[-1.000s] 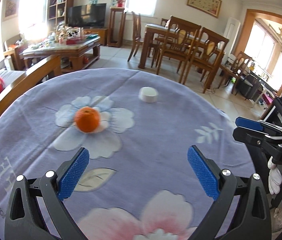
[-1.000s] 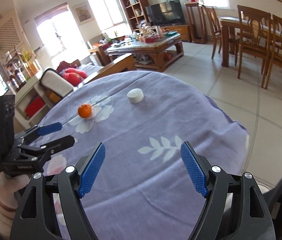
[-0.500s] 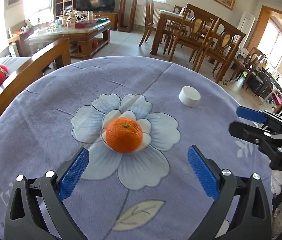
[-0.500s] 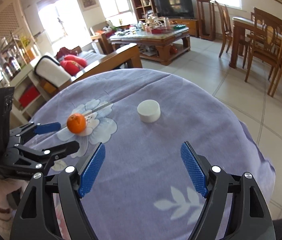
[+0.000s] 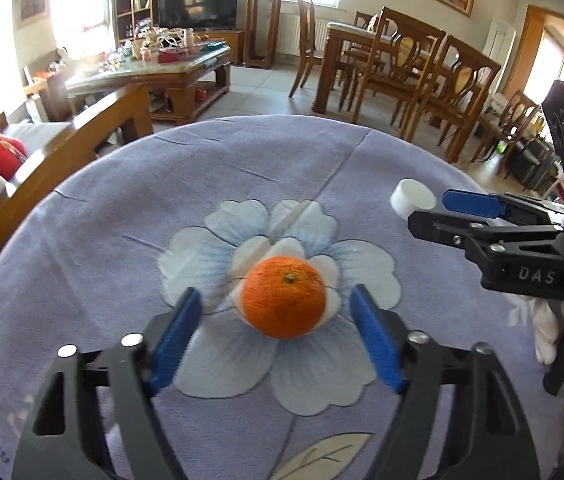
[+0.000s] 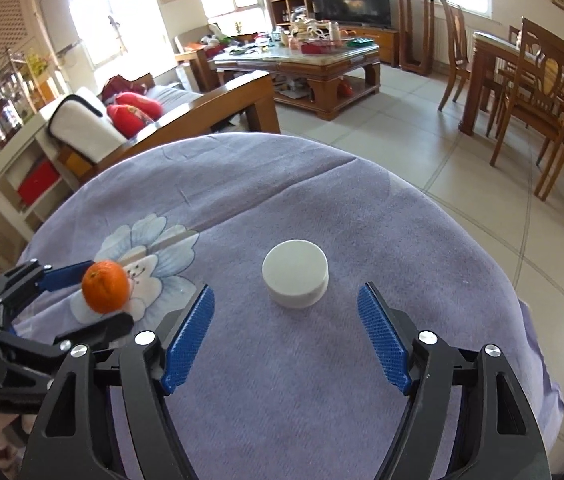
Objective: Collect trash
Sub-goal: 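Grasp the orange with the left tool while the right tool grasps the white lid, then carry the orange and white lid over the black bin and open both tools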
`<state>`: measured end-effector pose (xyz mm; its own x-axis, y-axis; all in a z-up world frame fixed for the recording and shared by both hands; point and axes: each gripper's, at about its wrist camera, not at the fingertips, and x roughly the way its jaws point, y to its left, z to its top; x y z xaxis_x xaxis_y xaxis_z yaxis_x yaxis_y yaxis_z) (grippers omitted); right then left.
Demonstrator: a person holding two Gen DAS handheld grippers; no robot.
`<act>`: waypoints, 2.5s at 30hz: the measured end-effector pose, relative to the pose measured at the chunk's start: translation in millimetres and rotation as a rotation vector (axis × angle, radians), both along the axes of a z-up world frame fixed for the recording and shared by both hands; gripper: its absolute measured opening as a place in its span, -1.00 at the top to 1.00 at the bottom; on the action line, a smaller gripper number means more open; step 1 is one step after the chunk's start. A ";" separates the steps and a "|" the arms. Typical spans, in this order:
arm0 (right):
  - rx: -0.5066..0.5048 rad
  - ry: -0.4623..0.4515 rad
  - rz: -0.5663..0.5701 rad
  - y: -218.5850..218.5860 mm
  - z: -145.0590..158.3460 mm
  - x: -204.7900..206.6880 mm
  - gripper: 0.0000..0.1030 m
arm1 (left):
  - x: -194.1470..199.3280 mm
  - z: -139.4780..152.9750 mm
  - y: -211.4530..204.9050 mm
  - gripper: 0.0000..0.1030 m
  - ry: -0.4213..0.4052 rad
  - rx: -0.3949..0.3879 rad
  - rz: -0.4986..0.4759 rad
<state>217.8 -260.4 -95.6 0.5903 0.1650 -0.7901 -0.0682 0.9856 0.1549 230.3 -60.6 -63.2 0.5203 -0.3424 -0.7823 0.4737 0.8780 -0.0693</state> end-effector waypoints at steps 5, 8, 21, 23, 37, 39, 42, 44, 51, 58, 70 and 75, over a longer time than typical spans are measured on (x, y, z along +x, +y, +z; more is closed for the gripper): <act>-0.049 -0.016 0.010 7.2 -6.6 10.4 -0.28 | 2.8 2.3 5.4 0.00 -0.012 -0.002 -0.003; -0.079 -0.019 0.019 10.0 -6.7 14.5 -0.05 | 4.9 2.8 9.4 0.21 -0.018 -0.003 0.002; -0.041 -0.043 -0.005 -3.5 -2.7 14.2 0.29 | 11.2 7.0 25.4 0.26 -0.038 -0.065 0.053; -0.025 -0.057 -0.013 -6.7 1.0 10.5 0.29 | 9.8 9.8 26.3 0.26 -0.060 -0.067 0.056; 0.091 -0.164 0.044 -16.9 73.1 -100.9 0.29 | -65.1 59.2 7.6 0.26 -0.167 -0.069 -0.035; 0.102 -0.170 0.045 -13.2 75.8 -120.9 0.29 | -82.9 65.3 2.1 0.26 -0.184 -0.072 -0.053; 0.114 -0.177 0.042 -18.6 80.1 -152.6 0.29 | -108.2 70.9 -7.9 0.26 -0.201 -0.081 -0.082; 0.119 -0.185 0.032 -25.2 83.7 -176.0 0.29 | -124.0 73.1 -16.4 0.26 -0.207 -0.090 -0.101; 0.112 -0.218 -0.015 -58.6 94.1 -248.8 0.29 | -165.8 75.2 -51.5 0.26 -0.213 -0.120 -0.185; 0.096 -0.229 -0.087 -105.0 93.1 -307.2 0.29 | -200.3 69.3 -103.5 0.26 -0.205 -0.132 -0.286; 0.081 -0.207 -0.237 -189.6 72.8 -377.7 0.29 | -247.8 45.1 -190.6 0.26 -0.158 -0.138 -0.441; 0.090 -0.198 -0.306 -223.3 62.9 -403.7 0.28 | -264.2 35.0 -226.8 0.26 -0.136 -0.133 -0.523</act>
